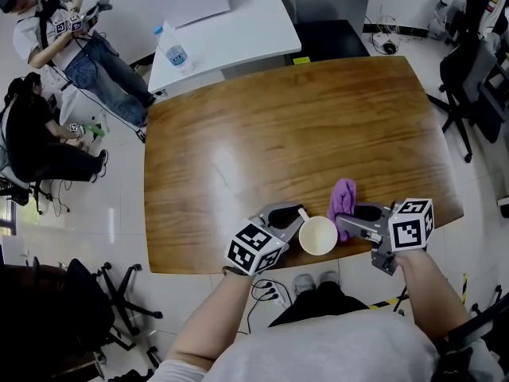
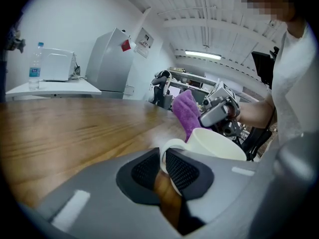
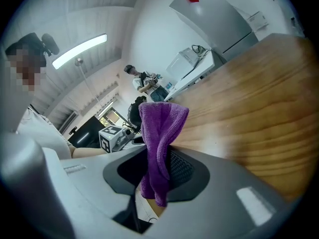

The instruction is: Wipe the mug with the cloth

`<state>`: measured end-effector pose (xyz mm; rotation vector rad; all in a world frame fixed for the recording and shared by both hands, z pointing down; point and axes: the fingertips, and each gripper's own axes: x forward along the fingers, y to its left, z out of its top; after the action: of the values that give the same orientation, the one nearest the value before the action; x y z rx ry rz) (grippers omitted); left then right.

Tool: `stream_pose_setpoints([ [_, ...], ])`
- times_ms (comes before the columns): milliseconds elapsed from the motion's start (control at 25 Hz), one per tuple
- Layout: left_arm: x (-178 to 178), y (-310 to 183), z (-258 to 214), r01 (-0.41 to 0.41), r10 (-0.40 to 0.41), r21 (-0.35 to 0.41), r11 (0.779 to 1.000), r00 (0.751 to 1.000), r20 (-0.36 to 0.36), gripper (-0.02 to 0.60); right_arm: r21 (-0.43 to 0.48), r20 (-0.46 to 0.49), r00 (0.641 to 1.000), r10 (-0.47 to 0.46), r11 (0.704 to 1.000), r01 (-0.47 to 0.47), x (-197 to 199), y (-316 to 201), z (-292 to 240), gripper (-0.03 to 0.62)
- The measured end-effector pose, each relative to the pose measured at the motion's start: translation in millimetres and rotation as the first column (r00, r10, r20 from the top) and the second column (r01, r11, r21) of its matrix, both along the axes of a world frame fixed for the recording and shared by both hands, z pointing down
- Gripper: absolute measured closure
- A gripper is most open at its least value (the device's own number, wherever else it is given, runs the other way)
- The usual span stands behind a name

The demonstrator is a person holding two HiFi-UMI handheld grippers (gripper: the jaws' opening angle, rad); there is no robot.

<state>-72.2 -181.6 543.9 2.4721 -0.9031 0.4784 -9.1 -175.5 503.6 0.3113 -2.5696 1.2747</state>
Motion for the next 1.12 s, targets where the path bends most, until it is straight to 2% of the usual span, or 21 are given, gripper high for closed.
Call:
stream_pose_setpoints([
  [240, 0.3, 0.5, 1.1, 0.022, -0.022, -0.002, 1.000, 1.000, -0.003, 0.548, -0.049, -0.086, 0.996, 0.012, 0.999, -0.016, 3.7, 1.9, 39.4, 0.487],
  [440, -0.6, 0.5, 0.6, 0.029, -0.029, -0.004, 1.000, 1.000, -0.007, 0.548, -0.072, -0.080, 0.996, 0.035, 0.997, -0.041, 3.1, 1.1, 46.9, 0.488],
  [840, -5.5, 4.1, 0.2, 0.053, -0.053, -0.006, 0.999, 0.998, -0.014, 0.541, -0.026, -0.005, 0.997, 0.080, 0.996, -0.080, 25.6, 13.4, -5.7, 0.488],
  [1120, -14.3, 10.2, 0.6, 0.074, -0.074, 0.002, 0.997, 0.997, -0.005, 0.543, -0.030, 0.025, 0.998, 0.052, 0.998, -0.051, 26.5, 46.4, -20.8, 0.488],
])
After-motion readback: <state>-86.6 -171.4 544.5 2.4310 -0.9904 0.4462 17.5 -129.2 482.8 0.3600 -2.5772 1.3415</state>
